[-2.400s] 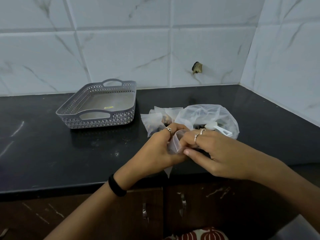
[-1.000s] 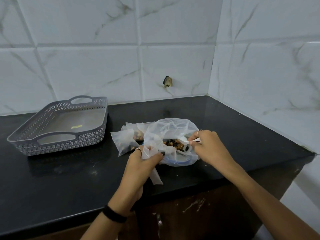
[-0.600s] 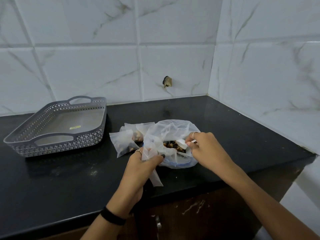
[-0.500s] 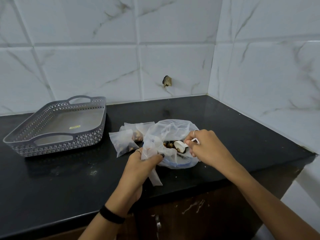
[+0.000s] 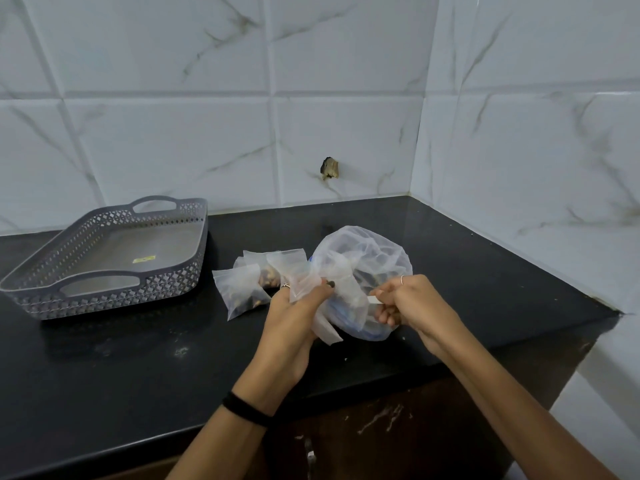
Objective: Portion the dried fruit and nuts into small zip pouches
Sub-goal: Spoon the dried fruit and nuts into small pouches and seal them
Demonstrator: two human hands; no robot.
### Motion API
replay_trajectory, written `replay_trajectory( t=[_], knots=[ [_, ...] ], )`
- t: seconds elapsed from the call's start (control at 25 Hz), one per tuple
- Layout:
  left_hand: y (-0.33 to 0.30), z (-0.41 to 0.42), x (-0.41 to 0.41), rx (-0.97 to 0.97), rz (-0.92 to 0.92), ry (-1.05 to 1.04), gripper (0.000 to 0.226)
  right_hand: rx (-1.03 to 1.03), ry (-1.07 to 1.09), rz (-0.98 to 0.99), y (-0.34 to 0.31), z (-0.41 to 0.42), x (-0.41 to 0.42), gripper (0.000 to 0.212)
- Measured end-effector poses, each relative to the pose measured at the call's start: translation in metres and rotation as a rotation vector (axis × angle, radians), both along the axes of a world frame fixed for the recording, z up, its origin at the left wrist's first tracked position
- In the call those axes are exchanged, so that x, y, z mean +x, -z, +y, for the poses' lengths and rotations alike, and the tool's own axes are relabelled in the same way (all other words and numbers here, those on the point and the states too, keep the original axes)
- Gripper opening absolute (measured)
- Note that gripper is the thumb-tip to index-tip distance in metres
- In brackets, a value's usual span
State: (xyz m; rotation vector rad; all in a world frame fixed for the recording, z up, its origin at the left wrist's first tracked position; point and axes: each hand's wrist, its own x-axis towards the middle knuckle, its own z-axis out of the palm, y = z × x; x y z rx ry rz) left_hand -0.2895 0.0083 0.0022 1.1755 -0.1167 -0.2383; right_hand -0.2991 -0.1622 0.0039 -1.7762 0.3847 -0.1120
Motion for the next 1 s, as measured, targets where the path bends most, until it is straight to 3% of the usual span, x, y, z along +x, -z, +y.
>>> replay_trajectory(
  t=[0.24, 0.32, 0.64, 0.84, 1.0],
  knots=[
    [0.0, -0.002, 0.01, -0.414, 0.342, -0.003, 0.033, 0.446, 0.005, 0.067, 0.006, -0.009, -0.001, 0.021],
    [0.0, 0.0, 0.007, -0.469, 0.366, 0.009, 0.032, 0.552, -0.013, 0.099, 0.008, -0.011, -0.002, 0.024],
    [-0.006, 0.013, 0.001, -0.144, 0.256, -0.005, 0.022, 0.872, 0.015, 0.053, 0.011, -0.004, -0.006, 0.022],
    [-0.001, 0.024, -0.005, -0.15, 0.272, -0.044, 0.02, 0.862, -0.035, 0.039, 0.007, 0.001, -0.01, 0.019],
    [0.003, 0.025, -0.004, -0.176, 0.24, -0.013, 0.025, 0.663, -0.098, 0.074, 0.004, 0.003, -0.013, 0.019]
  ],
)
